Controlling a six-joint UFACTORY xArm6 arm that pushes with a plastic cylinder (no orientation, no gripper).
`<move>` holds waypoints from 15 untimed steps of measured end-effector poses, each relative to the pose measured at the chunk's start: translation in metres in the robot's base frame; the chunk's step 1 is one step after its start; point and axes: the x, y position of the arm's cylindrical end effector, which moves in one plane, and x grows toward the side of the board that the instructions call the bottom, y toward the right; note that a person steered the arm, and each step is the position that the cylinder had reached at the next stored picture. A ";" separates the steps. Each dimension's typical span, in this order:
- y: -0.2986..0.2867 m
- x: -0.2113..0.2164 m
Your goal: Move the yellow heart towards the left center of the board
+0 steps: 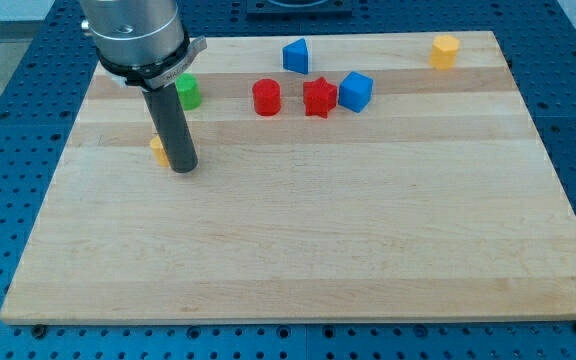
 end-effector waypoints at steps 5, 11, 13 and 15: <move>0.003 -0.038; -0.033 -0.038; -0.035 -0.038; -0.039 -0.038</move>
